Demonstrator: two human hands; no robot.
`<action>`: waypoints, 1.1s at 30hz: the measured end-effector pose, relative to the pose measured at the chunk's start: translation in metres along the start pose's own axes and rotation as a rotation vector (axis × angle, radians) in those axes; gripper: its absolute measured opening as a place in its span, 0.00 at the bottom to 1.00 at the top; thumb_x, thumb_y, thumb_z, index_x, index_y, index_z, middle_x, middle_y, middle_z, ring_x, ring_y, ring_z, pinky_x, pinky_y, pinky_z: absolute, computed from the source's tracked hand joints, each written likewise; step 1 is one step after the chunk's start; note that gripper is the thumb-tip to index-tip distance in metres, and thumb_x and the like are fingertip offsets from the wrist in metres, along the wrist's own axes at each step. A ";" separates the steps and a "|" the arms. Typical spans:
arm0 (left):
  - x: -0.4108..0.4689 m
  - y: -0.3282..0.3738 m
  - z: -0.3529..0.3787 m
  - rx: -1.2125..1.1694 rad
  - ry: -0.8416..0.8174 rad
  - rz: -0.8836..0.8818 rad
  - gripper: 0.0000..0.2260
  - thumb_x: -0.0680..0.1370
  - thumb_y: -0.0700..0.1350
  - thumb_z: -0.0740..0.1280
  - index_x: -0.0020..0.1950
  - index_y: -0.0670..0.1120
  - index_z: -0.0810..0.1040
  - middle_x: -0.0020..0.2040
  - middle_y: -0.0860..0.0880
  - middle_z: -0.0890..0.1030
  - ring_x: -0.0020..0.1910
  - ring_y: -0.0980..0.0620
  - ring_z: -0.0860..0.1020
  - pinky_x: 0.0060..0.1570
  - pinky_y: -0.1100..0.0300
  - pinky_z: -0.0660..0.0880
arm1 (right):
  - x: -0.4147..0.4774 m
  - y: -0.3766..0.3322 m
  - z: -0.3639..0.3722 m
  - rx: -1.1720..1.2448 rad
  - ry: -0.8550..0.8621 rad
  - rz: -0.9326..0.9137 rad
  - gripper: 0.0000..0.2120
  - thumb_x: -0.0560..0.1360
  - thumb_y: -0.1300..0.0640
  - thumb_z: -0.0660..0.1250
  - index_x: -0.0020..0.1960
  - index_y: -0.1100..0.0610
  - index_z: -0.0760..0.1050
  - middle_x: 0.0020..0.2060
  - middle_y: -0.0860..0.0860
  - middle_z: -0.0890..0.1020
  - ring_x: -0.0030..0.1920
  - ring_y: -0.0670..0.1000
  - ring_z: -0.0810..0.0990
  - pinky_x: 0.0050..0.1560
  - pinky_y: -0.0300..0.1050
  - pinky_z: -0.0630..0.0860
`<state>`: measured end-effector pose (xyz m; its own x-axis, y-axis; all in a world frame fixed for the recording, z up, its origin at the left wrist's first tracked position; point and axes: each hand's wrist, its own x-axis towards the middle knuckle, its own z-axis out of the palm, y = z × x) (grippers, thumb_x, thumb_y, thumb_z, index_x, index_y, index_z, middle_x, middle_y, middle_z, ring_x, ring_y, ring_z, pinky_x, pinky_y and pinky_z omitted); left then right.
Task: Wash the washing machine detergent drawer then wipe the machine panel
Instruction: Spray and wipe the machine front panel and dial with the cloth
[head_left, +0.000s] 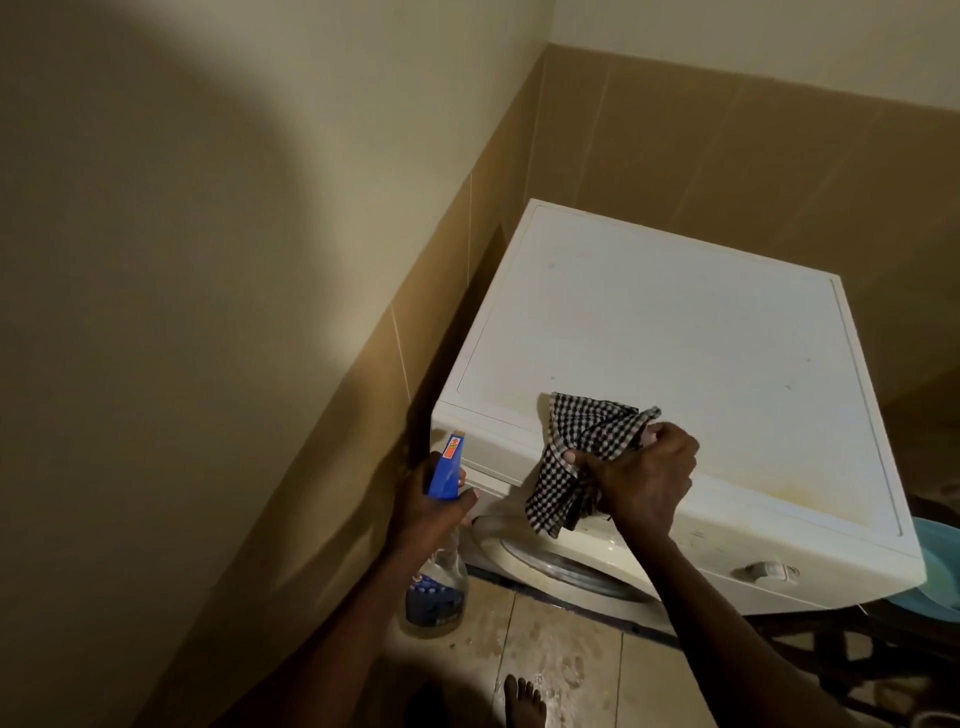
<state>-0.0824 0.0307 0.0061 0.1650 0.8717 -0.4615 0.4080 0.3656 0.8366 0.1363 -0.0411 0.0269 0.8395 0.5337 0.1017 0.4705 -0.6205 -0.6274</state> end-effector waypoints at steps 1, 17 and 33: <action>0.000 0.000 0.000 0.001 -0.007 0.011 0.13 0.73 0.38 0.74 0.55 0.44 0.77 0.46 0.45 0.81 0.39 0.49 0.80 0.27 0.72 0.74 | 0.000 -0.003 0.003 0.071 -0.009 -0.071 0.47 0.55 0.44 0.82 0.65 0.59 0.65 0.61 0.55 0.71 0.63 0.57 0.69 0.61 0.55 0.70; 0.005 -0.006 0.005 0.016 -0.015 -0.017 0.10 0.73 0.39 0.74 0.50 0.46 0.76 0.43 0.46 0.80 0.32 0.55 0.77 0.24 0.75 0.71 | 0.012 0.015 0.026 -0.280 -0.355 -1.083 0.31 0.71 0.53 0.73 0.71 0.59 0.69 0.68 0.55 0.73 0.69 0.59 0.69 0.66 0.55 0.70; 0.018 -0.011 -0.007 0.045 0.036 0.016 0.13 0.71 0.40 0.75 0.53 0.44 0.78 0.46 0.44 0.82 0.38 0.46 0.82 0.36 0.62 0.79 | -0.008 -0.022 0.054 -0.160 -0.434 -0.996 0.36 0.68 0.60 0.75 0.74 0.58 0.65 0.73 0.58 0.66 0.74 0.59 0.64 0.73 0.54 0.64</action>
<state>-0.0903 0.0442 -0.0096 0.1400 0.8886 -0.4367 0.4461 0.3372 0.8291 0.1047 -0.0004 -0.0018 -0.0889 0.9743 0.2070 0.9406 0.1506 -0.3044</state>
